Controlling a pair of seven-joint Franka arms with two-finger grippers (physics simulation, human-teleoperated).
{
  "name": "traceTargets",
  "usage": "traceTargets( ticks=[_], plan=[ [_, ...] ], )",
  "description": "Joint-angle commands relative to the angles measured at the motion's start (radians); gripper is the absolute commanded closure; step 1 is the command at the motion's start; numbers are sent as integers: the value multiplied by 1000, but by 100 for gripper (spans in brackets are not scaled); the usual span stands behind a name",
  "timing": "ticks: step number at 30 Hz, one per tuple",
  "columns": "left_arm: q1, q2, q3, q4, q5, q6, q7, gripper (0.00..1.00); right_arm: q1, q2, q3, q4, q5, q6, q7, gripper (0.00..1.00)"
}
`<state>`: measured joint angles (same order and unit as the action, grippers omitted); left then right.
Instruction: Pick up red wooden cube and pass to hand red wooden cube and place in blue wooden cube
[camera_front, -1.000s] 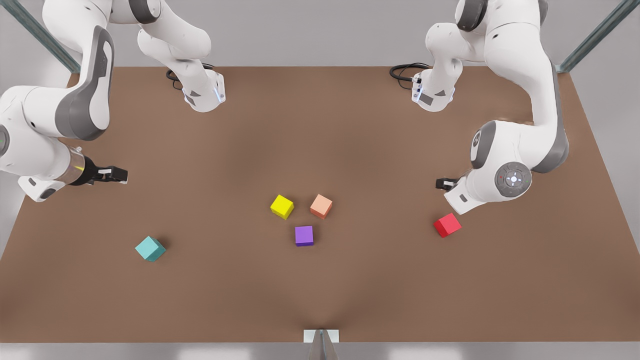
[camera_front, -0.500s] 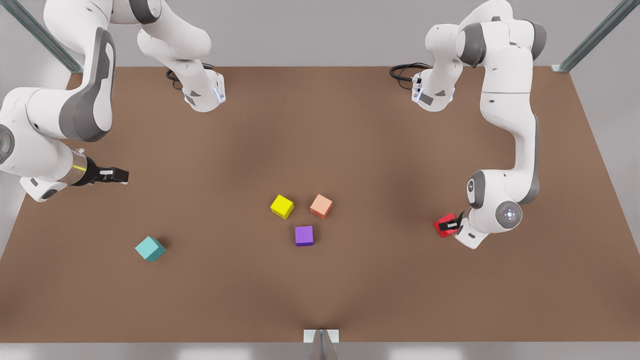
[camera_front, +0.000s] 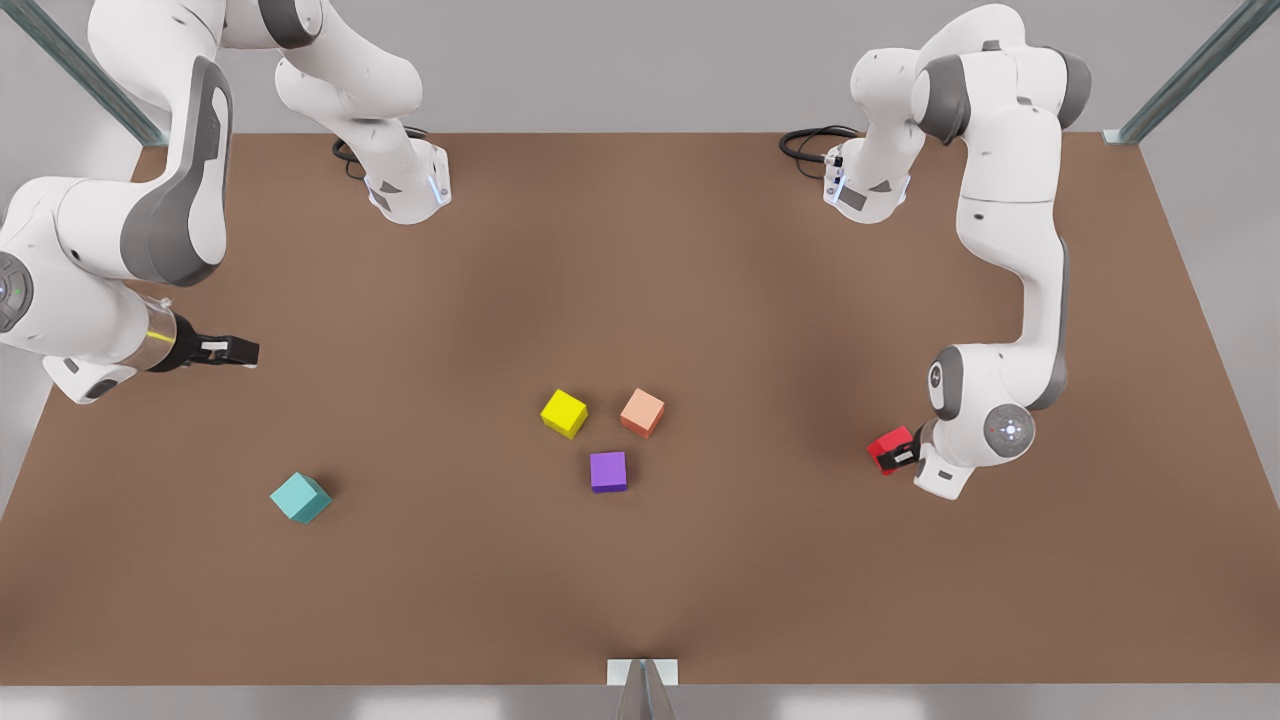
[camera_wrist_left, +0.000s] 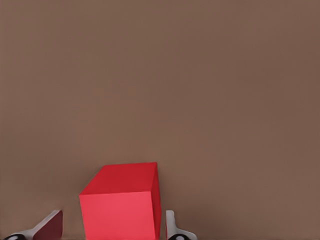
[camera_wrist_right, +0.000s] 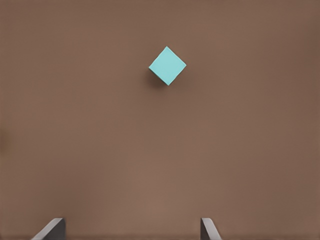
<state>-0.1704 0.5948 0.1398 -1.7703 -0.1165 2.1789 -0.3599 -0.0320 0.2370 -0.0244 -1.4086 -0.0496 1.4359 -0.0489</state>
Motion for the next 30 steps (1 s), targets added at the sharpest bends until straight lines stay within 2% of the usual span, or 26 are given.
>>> traceTargets(
  ticks=[1,14,16,18,21,24,26,27,28,30],
  plan=[
    [0,3,0,-5,1,7,-136,0,0,-1,0,0,1,-2,12,0],
    [-1,74,-2,-3,-3,87,-140,0,1,1,1,-1,1,-8,12,0],
    [-1,76,-3,-3,-3,88,-143,5,1,1,1,-1,1,-8,12,0],
    [-3,74,-5,-3,-2,88,-143,27,1,1,1,-1,1,-8,12,0],
    [-5,72,-6,-1,-2,91,-143,38,1,1,1,-3,1,-8,12,0],
    [-9,46,-20,24,0,47,-157,38,1,4,1,-3,1,-8,11,0],
    [-9,48,-37,129,1,-105,-152,38,0,21,3,-3,22,-6,-124,0],
    [-6,48,-80,169,-6,-172,-154,38,-11,76,-5,0,143,-6,-384,0],
    [-5,48,-176,216,-107,-219,-154,38,-36,149,-6,-4,249,-15,-641,0],
    [-9,65,-325,296,-313,-248,-171,38,-60,307,-6,-4,597,-112,-721,0]
  ],
)
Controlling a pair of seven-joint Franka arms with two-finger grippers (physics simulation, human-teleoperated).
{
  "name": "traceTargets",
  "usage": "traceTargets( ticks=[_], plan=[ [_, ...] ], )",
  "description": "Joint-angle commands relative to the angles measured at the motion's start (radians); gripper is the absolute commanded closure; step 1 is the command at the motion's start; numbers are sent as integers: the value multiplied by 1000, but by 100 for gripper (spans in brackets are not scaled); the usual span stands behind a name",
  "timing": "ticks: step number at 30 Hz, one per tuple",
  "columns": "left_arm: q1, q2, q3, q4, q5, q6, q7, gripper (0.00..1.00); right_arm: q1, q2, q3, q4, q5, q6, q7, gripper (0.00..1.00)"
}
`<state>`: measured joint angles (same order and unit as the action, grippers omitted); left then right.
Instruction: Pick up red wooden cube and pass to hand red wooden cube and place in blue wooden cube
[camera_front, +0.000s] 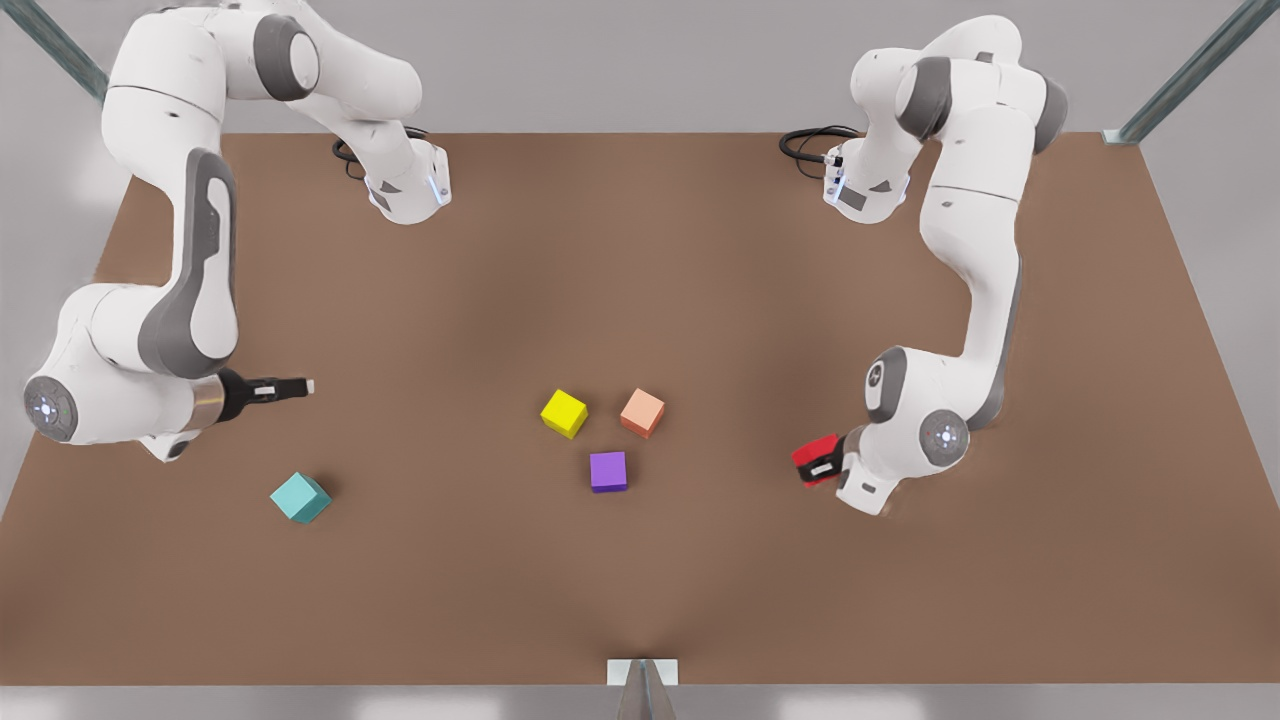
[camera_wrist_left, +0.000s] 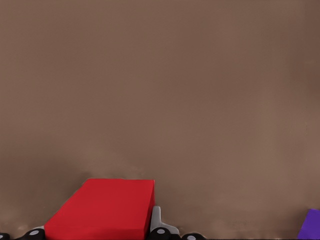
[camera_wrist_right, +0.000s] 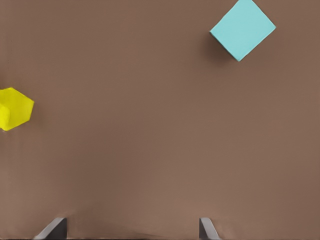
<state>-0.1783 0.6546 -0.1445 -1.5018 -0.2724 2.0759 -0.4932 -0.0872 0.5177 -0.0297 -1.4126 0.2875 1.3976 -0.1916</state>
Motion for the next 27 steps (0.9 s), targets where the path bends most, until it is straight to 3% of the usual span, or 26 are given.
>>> traceTargets(
  ticks=[1,4,6,9,11,13,18,27],
  plan=[
    [-1,6,-101,46,-257,-165,-51,38,-16,157,1,0,507,-112,-719,0],
    [0,97,-182,199,-349,-255,120,38,7,269,36,1,815,-140,-939,0],
    [-3,135,-213,224,-493,-212,206,38,29,292,50,9,871,-118,-1063,0],
    [-1,283,-287,374,-522,-207,323,41,44,291,50,11,808,217,-1721,0],
    [-1,316,-288,374,-602,-178,585,39,70,292,53,9,880,452,-2121,0],
    [-4,336,-296,368,-680,-146,791,40,92,292,53,6,1042,540,-2362,0],
    [10,335,-303,278,-777,-111,1084,41,118,304,99,-19,1119,480,-2531,0],
    [3,356,-303,288,-808,-5,1108,41,121,266,188,-226,1231,340,-2651,0]
  ],
)
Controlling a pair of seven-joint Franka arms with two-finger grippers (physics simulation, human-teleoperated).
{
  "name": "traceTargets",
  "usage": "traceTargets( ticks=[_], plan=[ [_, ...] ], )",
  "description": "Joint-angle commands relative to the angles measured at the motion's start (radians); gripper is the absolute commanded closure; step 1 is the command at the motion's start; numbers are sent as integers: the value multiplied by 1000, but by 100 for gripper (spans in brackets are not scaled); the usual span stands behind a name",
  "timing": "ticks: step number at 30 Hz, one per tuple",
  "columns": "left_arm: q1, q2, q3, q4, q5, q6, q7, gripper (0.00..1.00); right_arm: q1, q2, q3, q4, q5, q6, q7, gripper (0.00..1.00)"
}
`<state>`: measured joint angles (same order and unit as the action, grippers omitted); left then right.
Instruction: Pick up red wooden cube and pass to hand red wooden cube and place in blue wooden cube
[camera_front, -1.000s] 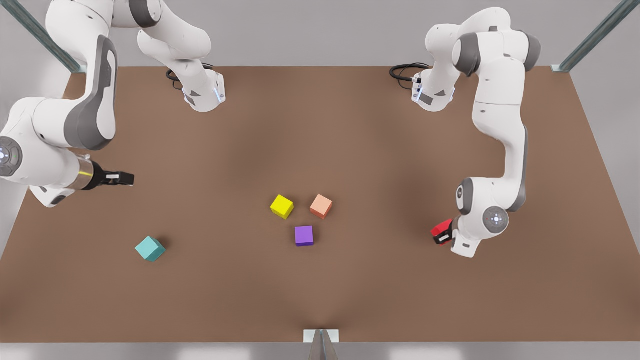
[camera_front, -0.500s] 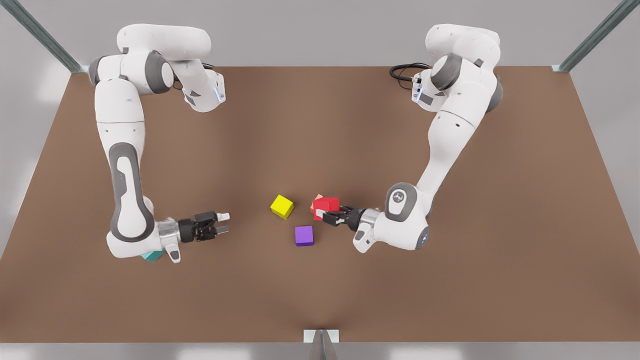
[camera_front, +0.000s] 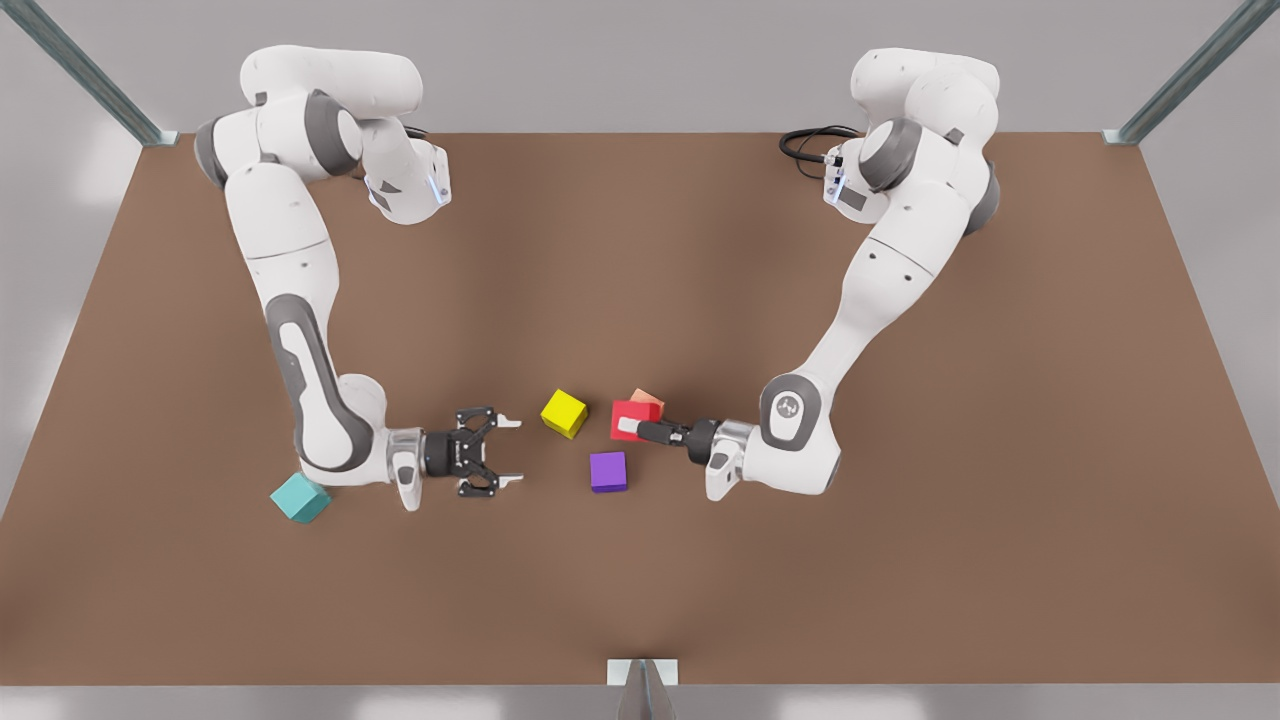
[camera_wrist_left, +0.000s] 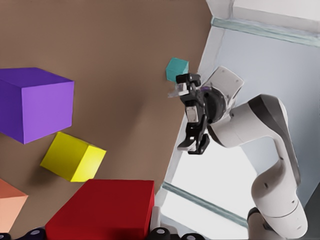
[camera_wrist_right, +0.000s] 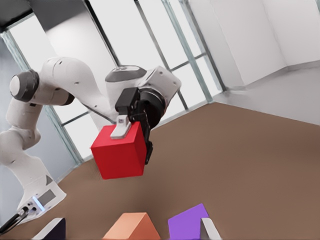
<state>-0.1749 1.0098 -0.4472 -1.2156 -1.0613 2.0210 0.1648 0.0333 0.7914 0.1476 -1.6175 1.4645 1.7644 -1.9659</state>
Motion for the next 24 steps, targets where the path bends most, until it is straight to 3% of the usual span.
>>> traceTargets(
  ticks=[1,24],
  plan=[
    [-5,3,-1,10,-19,70,450,41,2,-8,18,-24,60,-25,-881,0],
    [-5,27,-21,30,-62,90,449,42,165,40,66,31,321,222,-864,0]
  ],
)
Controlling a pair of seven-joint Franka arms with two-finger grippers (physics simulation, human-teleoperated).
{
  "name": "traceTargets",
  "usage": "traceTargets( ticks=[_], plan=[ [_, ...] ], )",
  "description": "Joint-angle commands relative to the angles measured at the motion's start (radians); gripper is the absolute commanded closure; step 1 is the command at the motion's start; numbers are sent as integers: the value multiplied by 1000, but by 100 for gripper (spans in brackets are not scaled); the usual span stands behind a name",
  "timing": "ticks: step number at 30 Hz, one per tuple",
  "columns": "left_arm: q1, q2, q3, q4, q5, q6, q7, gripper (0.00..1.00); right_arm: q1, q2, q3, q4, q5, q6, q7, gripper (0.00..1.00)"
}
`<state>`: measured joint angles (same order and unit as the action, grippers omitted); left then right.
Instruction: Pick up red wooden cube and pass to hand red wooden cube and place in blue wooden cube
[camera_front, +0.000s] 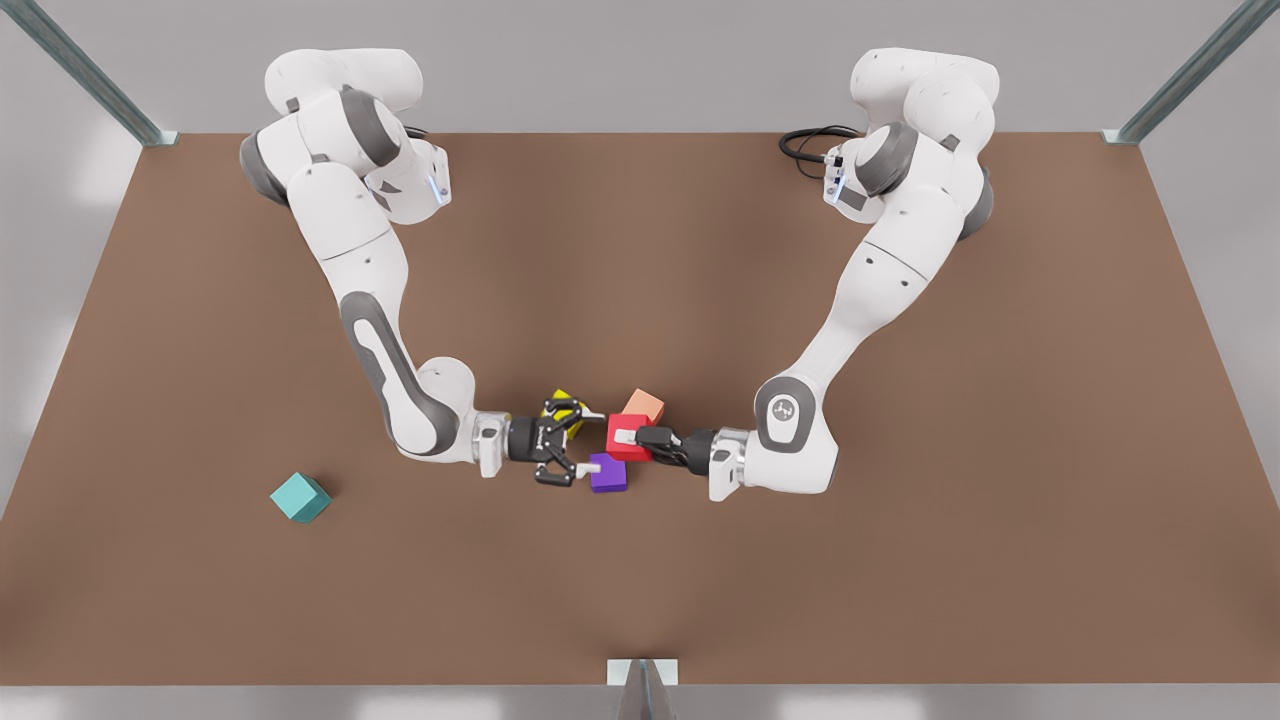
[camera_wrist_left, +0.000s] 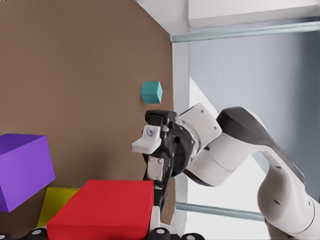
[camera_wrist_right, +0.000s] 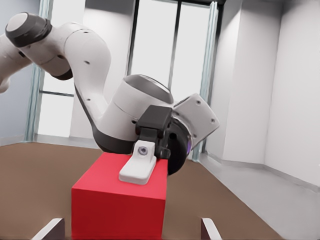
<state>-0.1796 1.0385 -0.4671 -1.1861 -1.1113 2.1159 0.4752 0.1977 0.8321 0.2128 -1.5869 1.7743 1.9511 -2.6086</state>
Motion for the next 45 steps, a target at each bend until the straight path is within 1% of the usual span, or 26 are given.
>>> traceTargets(
  ticks=[1,10,15,37,45],
  plan=[
    [0,-2,-1,-1,-12,-5,138,42,0,-1,0,1,11,35,-222,0],
    [0,0,-2,0,-24,-4,138,42,-3,-2,2,-11,10,14,-222,0],
    [0,2,-1,0,-24,-2,138,42,-6,-1,28,-19,11,6,-223,0],
    [0,0,-2,0,-25,-2,138,42,6,7,37,-10,30,32,-220,0],
    [-4,2,-2,0,-25,10,138,42,8,9,57,-5,33,60,-218,0]
  ],
)
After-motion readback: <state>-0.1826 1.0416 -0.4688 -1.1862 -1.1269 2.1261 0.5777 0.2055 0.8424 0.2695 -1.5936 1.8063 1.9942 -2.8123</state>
